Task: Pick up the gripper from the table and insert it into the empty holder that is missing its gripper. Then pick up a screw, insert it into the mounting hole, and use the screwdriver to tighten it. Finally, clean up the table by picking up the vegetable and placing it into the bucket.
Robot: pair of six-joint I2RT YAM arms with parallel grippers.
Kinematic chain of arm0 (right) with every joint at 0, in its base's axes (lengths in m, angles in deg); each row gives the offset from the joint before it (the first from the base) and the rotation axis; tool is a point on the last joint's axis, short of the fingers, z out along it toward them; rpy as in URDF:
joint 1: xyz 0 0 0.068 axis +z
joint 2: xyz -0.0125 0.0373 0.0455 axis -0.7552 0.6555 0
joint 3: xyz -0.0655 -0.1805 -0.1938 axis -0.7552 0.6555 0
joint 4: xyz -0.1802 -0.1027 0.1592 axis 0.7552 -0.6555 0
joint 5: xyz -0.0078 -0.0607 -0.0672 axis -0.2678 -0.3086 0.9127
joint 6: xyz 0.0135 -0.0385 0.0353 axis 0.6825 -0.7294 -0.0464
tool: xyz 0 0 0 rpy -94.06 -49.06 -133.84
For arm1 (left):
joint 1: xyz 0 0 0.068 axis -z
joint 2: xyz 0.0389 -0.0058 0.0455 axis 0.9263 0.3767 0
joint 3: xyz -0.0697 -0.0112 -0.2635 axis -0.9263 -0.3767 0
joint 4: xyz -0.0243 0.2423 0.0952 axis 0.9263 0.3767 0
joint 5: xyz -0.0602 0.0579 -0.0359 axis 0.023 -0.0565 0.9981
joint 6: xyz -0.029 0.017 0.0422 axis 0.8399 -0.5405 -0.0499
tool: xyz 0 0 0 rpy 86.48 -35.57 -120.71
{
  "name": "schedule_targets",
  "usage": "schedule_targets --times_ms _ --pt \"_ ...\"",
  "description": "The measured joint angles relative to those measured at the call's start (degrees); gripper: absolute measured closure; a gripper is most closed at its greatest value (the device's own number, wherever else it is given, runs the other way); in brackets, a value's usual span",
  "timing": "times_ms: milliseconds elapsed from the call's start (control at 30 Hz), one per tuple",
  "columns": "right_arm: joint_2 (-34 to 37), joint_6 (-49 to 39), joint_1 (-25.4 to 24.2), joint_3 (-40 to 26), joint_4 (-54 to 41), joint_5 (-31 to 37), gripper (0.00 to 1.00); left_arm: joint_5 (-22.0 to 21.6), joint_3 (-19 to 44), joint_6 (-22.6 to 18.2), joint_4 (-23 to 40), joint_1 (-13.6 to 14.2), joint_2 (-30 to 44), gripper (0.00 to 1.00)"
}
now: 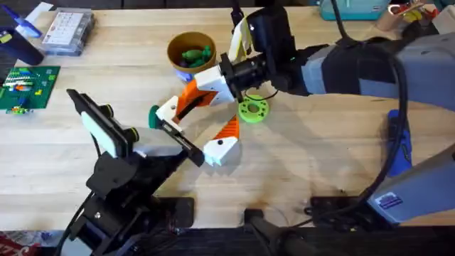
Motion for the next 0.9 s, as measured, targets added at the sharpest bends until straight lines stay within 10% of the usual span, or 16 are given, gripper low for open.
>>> schedule_targets --times_ms 900 --pt "1.1 -4.8 -0.4 0.0 5.2 -6.6 0.779 3.0 0.0 -3.6 -0.7 0.2 -0.4 0.009"
